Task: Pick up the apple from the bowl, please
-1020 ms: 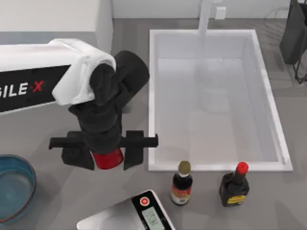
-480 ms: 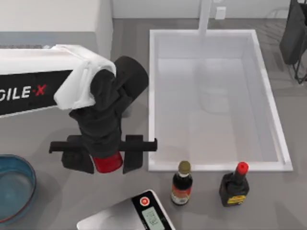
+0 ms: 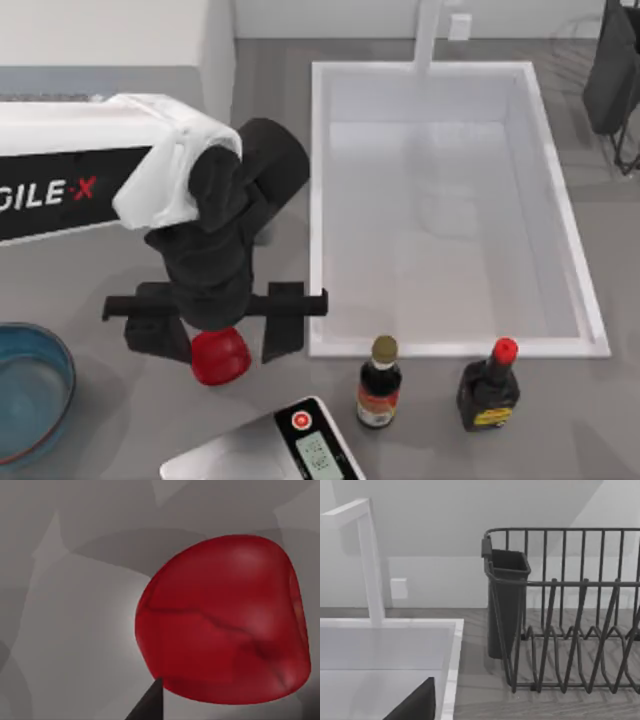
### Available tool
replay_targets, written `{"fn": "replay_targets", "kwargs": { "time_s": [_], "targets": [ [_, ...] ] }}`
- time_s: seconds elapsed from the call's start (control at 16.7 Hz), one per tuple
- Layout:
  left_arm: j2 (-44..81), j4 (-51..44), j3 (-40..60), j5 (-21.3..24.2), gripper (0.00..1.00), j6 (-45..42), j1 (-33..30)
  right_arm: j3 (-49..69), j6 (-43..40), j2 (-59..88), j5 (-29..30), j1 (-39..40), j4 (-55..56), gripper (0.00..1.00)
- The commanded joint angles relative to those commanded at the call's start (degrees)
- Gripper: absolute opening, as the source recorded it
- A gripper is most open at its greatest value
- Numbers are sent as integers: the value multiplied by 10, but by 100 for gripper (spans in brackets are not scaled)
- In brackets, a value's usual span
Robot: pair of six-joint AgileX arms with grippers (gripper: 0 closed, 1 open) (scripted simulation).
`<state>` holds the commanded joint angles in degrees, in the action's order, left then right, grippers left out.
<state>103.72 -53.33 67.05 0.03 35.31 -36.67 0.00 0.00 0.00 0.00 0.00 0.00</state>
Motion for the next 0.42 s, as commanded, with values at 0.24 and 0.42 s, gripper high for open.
{"fn": "replay_targets", "kwargs": {
  "time_s": [0.24, 0.42],
  "targets": [
    [0, 0, 0, 0, 100, 0, 0, 0, 0, 0, 0, 0, 0, 100],
    [0, 0, 0, 0, 100, 0, 0, 0, 0, 0, 0, 0, 0, 100]
  ]
}}
